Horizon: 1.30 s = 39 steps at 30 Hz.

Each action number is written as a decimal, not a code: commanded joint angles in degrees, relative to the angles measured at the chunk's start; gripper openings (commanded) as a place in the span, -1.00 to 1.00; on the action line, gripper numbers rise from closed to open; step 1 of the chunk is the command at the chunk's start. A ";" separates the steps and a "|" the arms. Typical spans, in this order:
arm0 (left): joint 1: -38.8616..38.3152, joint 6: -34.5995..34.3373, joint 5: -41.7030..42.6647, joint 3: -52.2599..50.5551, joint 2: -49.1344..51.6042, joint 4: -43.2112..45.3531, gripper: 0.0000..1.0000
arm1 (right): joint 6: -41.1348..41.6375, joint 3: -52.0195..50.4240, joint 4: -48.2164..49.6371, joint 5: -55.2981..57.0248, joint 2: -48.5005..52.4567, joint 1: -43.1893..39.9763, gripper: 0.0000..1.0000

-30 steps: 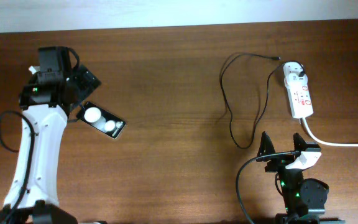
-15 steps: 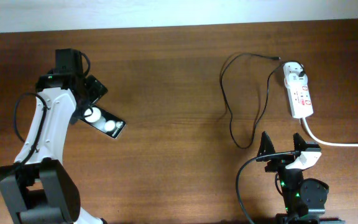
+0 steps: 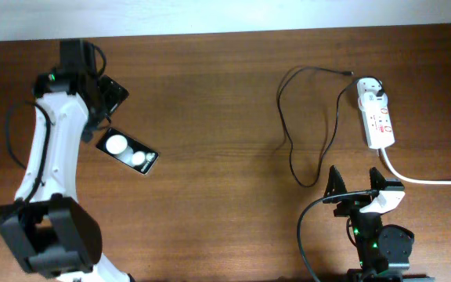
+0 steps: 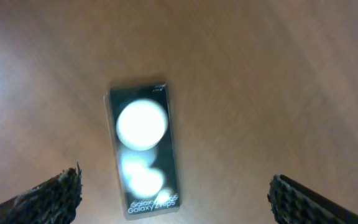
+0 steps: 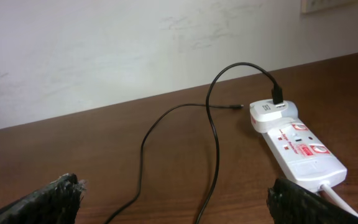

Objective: Plug charger to phone and switch on socket

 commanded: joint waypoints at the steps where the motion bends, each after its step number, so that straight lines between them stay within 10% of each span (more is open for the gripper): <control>1: 1.11 0.79 0.85 9.09 6.69 -6.73 0.99 | 0.37 -0.28 -0.28 0.48 -0.44 -0.15 0.98; 16: 1.31 0.76 7.13 8.66 21.18 -14.27 0.98 | 0.35 -0.28 -0.28 0.50 -0.44 -0.15 0.97; 30: 2.71 -4.63 6.62 -5.01 21.46 -0.24 0.98 | 0.37 -0.28 -0.28 0.50 -0.44 -0.15 0.97; 34: 2.71 -4.59 6.10 -5.16 21.46 -0.11 0.29 | 0.37 -0.28 -0.28 0.50 -0.44 -0.15 0.97; 39: 2.71 -1.57 6.25 -5.09 21.42 -0.07 0.16 | 0.35 -0.28 -0.28 0.50 -0.44 -0.17 0.98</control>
